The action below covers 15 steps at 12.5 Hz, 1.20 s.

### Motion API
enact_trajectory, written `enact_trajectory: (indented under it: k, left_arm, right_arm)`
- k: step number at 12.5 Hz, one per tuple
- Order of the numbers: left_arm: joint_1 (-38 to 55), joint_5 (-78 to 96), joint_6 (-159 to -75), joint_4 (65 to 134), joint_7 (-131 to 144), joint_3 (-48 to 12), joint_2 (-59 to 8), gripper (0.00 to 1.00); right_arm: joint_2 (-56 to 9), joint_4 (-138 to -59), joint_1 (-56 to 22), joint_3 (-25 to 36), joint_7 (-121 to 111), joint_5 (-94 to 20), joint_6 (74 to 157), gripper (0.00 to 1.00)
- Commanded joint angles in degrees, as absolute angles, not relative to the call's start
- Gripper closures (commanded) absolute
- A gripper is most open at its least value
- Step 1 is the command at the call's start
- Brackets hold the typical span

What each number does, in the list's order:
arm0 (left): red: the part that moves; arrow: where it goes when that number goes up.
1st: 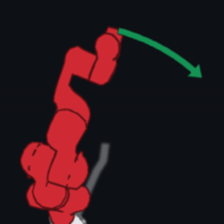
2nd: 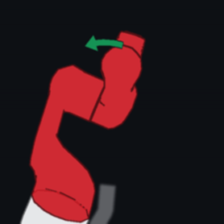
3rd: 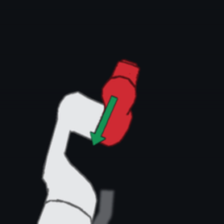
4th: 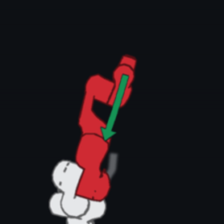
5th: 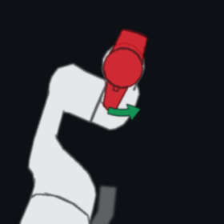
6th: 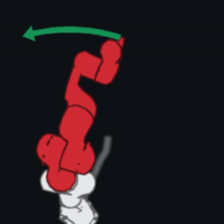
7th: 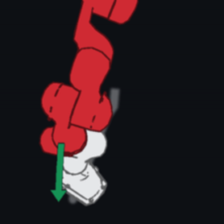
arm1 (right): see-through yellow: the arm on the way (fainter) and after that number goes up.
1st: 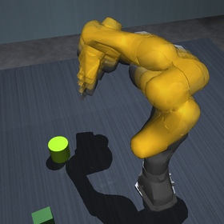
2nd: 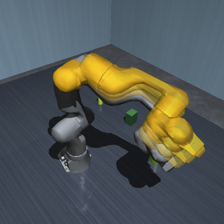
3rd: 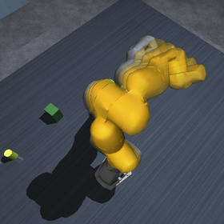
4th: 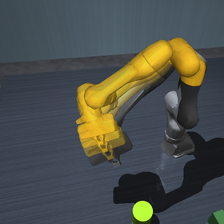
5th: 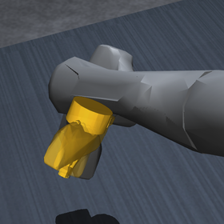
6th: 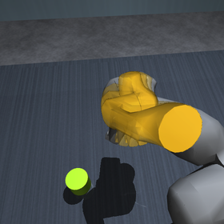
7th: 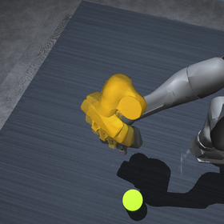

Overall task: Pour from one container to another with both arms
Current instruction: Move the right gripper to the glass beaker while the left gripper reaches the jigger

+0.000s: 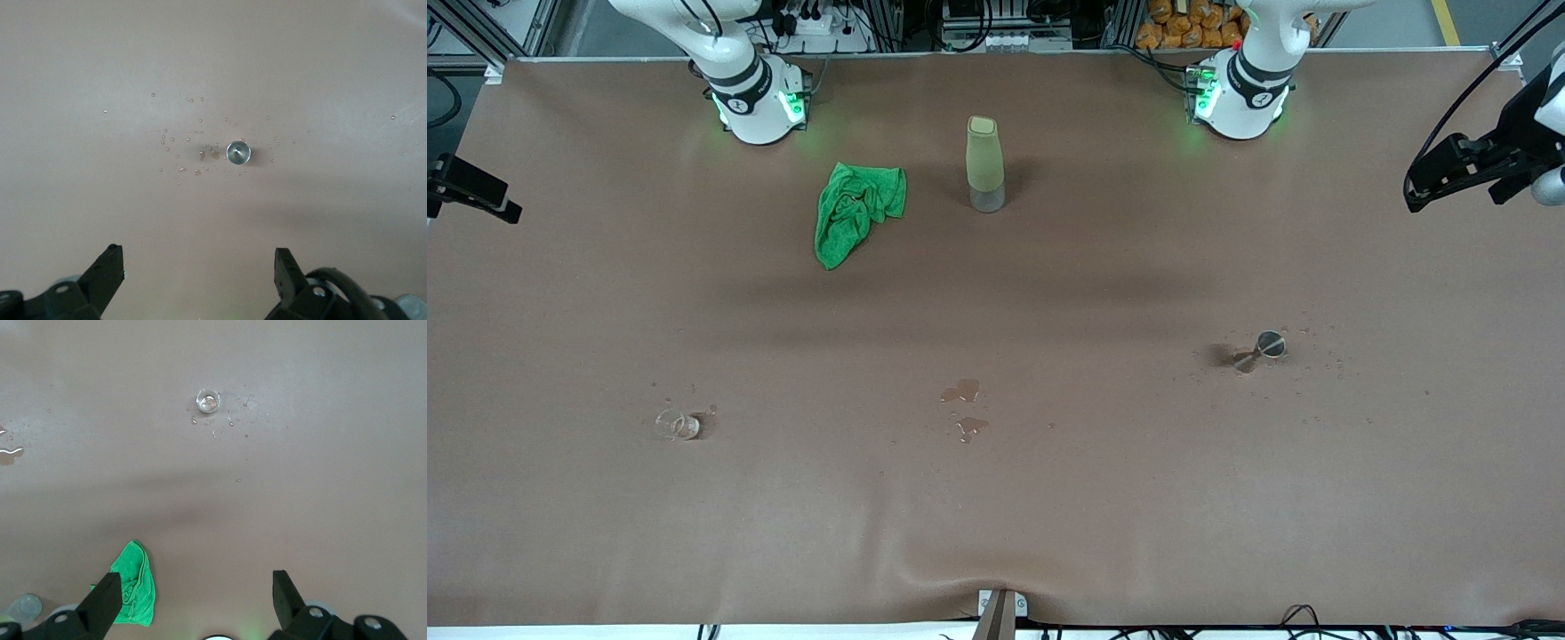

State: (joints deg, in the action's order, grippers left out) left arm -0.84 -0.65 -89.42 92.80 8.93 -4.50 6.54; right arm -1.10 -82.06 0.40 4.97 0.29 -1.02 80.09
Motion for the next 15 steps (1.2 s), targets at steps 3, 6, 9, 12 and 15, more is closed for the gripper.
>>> enact_trajectory:
  k: [3, 6, 9, 12, 15]
  left_arm:
    - [-0.9, 0.3, -88.0, 90.9, 8.3, -4.4, 4.9, 0.00]
    - [-0.9, 0.4, -88.0, 90.9, 7.9, -4.4, 4.5, 0.00]
    - [-0.9, 0.9, -88.0, 91.1, 7.9, -4.4, 4.4, 0.00]
    - [-1.0, 0.9, -88.2, 91.7, 7.7, -4.4, 3.6, 0.00]
    - [-1.8, 0.9, -92.4, 94.9, 3.7, -4.3, 3.7, 0.00]
  right_arm:
    - [0.4, -83.5, 0.3, 4.7, -0.3, -0.1, 80.2, 0.00]
    - [0.1, -83.5, 0.3, 4.7, -0.4, -0.1, 80.2, 0.00]
    - [-0.2, -83.6, 0.6, 4.8, -4.3, -0.2, 80.2, 0.00]
    - [-0.7, -83.7, 0.9, 4.9, -7.5, -0.2, 80.2, 0.00]
    - [-1.9, -83.7, 1.1, 5.0, -9.3, -0.3, 80.6, 0.00]
